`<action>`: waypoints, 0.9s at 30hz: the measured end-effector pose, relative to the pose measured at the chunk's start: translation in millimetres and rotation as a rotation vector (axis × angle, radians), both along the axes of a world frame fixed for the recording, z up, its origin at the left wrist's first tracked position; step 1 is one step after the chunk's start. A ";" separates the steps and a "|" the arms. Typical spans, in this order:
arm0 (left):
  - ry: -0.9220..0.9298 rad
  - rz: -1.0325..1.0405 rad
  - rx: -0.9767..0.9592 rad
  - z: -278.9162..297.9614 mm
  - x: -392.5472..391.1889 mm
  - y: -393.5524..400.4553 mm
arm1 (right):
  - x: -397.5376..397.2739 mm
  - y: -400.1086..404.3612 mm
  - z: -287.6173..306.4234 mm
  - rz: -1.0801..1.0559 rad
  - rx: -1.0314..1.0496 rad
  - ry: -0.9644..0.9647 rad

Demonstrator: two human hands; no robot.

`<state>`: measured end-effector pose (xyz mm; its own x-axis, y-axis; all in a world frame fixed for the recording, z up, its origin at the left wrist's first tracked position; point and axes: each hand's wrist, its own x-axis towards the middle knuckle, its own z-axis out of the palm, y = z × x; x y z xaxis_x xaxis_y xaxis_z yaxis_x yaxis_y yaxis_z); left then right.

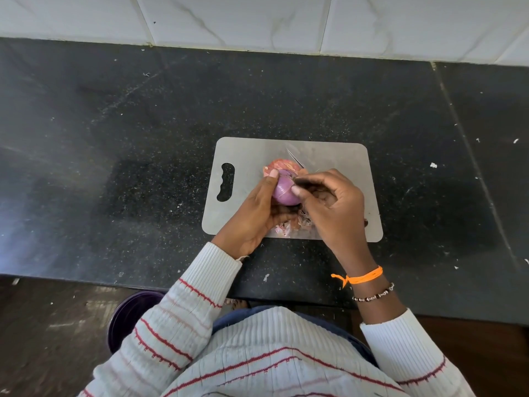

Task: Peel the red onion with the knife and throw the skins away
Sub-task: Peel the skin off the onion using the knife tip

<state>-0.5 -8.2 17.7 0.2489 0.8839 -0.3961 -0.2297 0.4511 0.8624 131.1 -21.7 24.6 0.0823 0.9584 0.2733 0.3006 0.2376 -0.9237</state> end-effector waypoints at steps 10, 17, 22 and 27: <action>-0.001 0.028 0.057 1.5 3.0 -2.7 | -7.4 0.6 -1.6 -0.078 0.102 -0.159; -0.035 0.054 0.014 1.6 1.9 -1.7 | -4.7 1.4 -5.2 -0.081 0.092 -0.096; -0.016 0.054 0.014 3.2 0.8 -2.7 | -7.4 0.2 -4.7 -0.067 0.105 -0.130; -0.002 0.071 0.014 2.5 1.5 -3.0 | -8.5 1.5 -7.6 -0.083 0.099 -0.108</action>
